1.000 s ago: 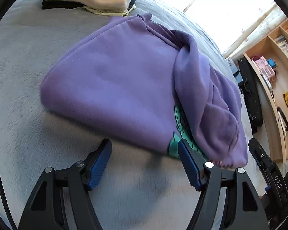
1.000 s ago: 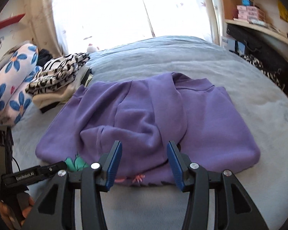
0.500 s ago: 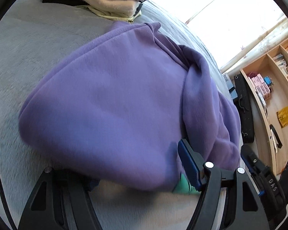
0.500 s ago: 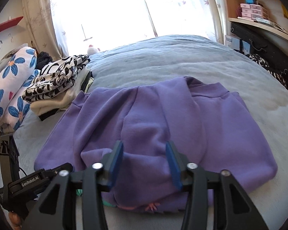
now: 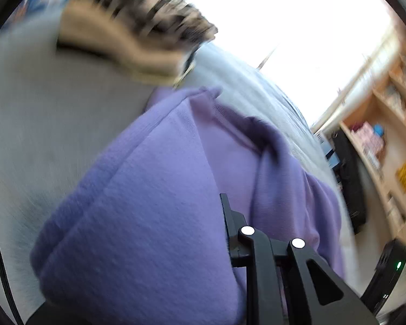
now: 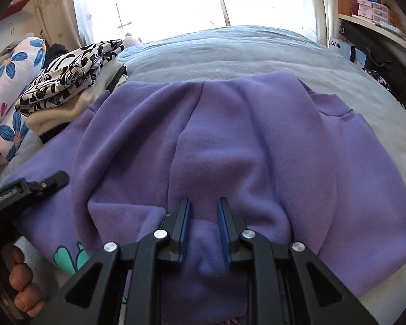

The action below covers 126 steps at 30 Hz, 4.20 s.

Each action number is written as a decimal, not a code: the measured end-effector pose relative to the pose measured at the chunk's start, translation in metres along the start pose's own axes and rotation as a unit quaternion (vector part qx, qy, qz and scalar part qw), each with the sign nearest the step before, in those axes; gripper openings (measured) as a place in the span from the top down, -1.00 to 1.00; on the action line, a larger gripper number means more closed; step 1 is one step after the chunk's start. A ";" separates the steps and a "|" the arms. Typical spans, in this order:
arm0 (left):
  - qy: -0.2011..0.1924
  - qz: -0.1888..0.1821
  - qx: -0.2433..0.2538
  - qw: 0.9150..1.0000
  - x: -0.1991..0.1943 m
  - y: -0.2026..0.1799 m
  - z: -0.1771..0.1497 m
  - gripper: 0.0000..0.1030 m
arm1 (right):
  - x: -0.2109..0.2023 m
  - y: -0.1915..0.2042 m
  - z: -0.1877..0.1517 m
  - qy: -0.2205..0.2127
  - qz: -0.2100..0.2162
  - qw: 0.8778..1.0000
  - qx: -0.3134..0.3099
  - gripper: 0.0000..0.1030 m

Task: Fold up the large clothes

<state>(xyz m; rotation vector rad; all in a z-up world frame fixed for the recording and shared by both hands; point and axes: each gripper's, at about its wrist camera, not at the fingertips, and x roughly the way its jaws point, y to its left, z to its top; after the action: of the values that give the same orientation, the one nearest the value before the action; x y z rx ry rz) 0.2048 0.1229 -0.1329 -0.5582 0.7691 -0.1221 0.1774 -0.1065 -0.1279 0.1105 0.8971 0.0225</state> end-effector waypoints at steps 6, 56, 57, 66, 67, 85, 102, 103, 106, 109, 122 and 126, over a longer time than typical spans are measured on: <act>-0.084 0.007 0.159 0.984 -0.040 -0.093 -0.002 0.71 | 0.002 -0.015 -0.003 0.004 0.031 0.999 0.036 0.62; 0.104 -0.149 0.625 0.759 0.056 -0.358 -0.205 -0.59 | -0.132 -0.266 0.013 0.027 0.141 0.962 0.233 0.22; 0.109 -0.156 0.621 0.761 0.056 -0.358 -0.203 -0.59 | -0.129 -0.261 0.018 0.036 0.150 0.962 0.225 0.22; 0.137 -0.235 0.567 0.778 0.003 -0.350 -0.153 -0.61 | -0.103 -0.239 0.032 0.099 0.167 0.963 0.187 0.22; 0.136 -0.242 0.562 0.779 -0.004 -0.346 -0.145 -0.61 | -0.102 -0.236 0.032 0.102 0.166 0.964 0.180 0.22; 0.206 -0.094 0.270 0.936 0.092 -0.233 -0.019 0.04 | -0.047 -0.227 0.048 0.161 0.186 0.959 0.140 0.19; 0.169 -0.031 0.369 0.913 0.092 -0.302 -0.048 0.03 | -0.103 -0.262 -0.017 0.070 0.020 0.986 0.148 1.00; 0.170 -0.020 0.367 0.914 0.096 -0.303 -0.049 0.03 | -0.092 -0.270 -0.026 0.087 0.022 0.983 0.163 1.00; 0.175 -0.020 0.362 0.915 0.098 -0.302 -0.048 0.03 | -0.079 -0.281 -0.039 0.101 0.001 0.978 0.184 1.00; 0.180 -0.020 0.367 0.913 0.099 -0.303 -0.046 0.03 | -0.086 -0.286 -0.025 0.088 0.020 0.976 0.198 1.00; 0.203 -0.016 0.379 0.903 0.107 -0.310 -0.043 0.01 | -0.021 -0.279 0.096 0.065 0.135 0.968 0.203 -0.28; 0.211 -0.020 0.382 0.900 0.109 -0.311 -0.041 0.00 | 0.012 -0.293 0.102 0.072 0.154 0.957 0.236 -0.28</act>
<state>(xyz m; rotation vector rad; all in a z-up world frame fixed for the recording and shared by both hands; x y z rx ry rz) 0.2849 -0.1915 -0.0633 0.2186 1.0468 -0.5708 0.2570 -0.4063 -0.1052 0.7022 1.0114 0.1088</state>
